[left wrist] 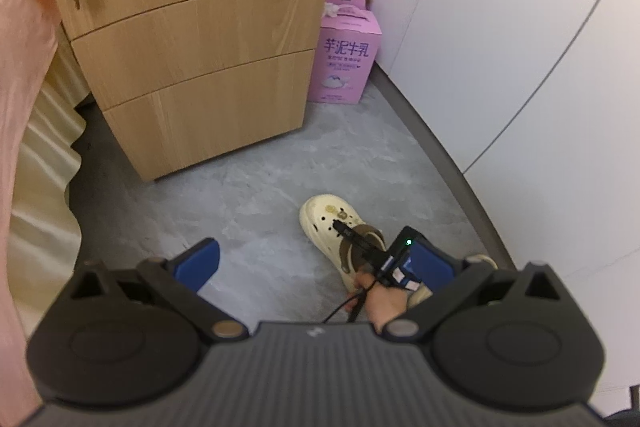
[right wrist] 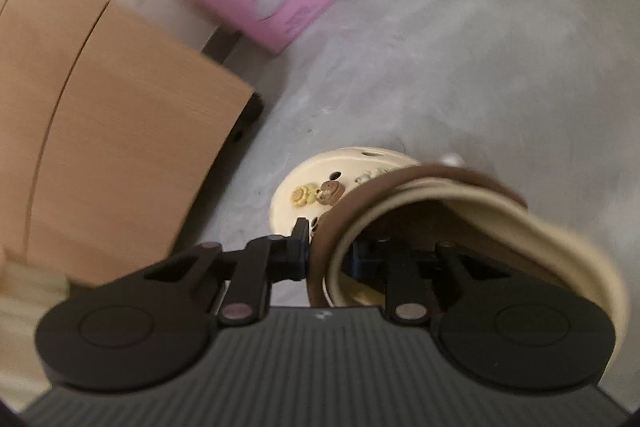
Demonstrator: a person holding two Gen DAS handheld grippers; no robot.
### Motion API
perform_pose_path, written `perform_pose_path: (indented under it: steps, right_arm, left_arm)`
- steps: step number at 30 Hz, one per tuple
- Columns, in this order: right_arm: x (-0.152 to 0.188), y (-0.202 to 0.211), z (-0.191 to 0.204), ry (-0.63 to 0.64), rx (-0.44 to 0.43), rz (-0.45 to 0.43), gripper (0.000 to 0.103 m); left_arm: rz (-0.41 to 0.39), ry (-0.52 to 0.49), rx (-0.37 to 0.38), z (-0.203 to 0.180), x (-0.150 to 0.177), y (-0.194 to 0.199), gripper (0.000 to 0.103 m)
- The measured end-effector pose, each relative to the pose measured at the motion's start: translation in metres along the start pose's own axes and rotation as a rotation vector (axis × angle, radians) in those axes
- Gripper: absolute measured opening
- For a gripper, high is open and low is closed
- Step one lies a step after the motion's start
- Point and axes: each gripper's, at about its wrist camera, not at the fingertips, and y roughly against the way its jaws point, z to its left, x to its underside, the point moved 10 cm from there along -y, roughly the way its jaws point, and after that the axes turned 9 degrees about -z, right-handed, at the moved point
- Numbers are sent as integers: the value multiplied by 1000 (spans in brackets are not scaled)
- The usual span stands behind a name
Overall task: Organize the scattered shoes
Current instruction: 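Carry the cream clog with the right gripper toward the wardrobe base, then set the clog beside the other clog and open the right gripper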
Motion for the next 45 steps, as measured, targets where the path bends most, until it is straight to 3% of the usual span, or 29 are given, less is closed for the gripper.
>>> perform_pose_path:
  steps: [2,4,7,8,11,19,27,34,37,40,43,45]
  right_arm:
    - [-4,-1,1,89,-3,16,23]
    - [-9,-2,11,333,-31,61,23]
    - [-11,-5,20,519,-87,145,23]
    - [-9,-5,22,614,-139,236,23]
    - [-13,-1,16,726,-199,341,25]
    - [-44,24,-35,820,-236,489,26]
    - [-61,43,-81,845,-256,566,34]
    - [-70,51,-89,987,-237,652,33]
    - [-77,56,-89,978,-202,622,33]
    - [-88,60,-83,838,-188,456,34]
    - [-86,60,-81,694,-137,329,53]
    - [-79,58,-79,657,-105,267,74]
  left_arm:
    - [9,-2,13,-3,4,1,103]
    - [13,-15,25,-9,7,3,103]
    - [9,-30,36,-16,8,5,103]
    - [10,-32,37,-17,9,5,103]
    - [15,-31,41,-18,10,4,103]
    - [41,-74,76,-28,17,0,103]
    - [69,-83,62,-30,23,-8,103]
    - [74,-108,66,-34,24,-11,103]
    - [61,-102,67,-33,22,-8,103]
    - [53,-88,78,-34,20,-6,103]
    - [50,-85,91,-38,20,-3,103]
    - [49,-96,101,-43,23,-1,103]
